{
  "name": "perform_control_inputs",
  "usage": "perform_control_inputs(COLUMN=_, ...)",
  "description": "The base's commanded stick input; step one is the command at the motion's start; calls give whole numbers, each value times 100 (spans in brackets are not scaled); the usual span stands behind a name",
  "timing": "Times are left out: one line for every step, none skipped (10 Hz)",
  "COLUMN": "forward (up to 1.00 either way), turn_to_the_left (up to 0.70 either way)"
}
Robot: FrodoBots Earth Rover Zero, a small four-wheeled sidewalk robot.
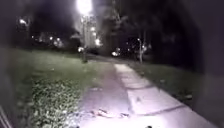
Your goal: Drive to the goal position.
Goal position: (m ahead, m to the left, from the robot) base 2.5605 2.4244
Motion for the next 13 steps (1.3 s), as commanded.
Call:
perform_control_inputs(forward=70, turn_to_the_left=0)
perform_control_inputs(forward=70, turn_to_the_left=0)
perform_control_inputs(forward=70, turn_to_the_left=0)
perform_control_inputs(forward=70, turn_to_the_left=0)
perform_control_inputs(forward=70, turn_to_the_left=0)
perform_control_inputs(forward=70, turn_to_the_left=0)
perform_control_inputs(forward=70, turn_to_the_left=0)
perform_control_inputs(forward=70, turn_to_the_left=0)
perform_control_inputs(forward=70, turn_to_the_left=0)
perform_control_inputs(forward=70, turn_to_the_left=0)
perform_control_inputs(forward=70, turn_to_the_left=0)
perform_control_inputs(forward=70, turn_to_the_left=0)
perform_control_inputs(forward=70, turn_to_the_left=0)
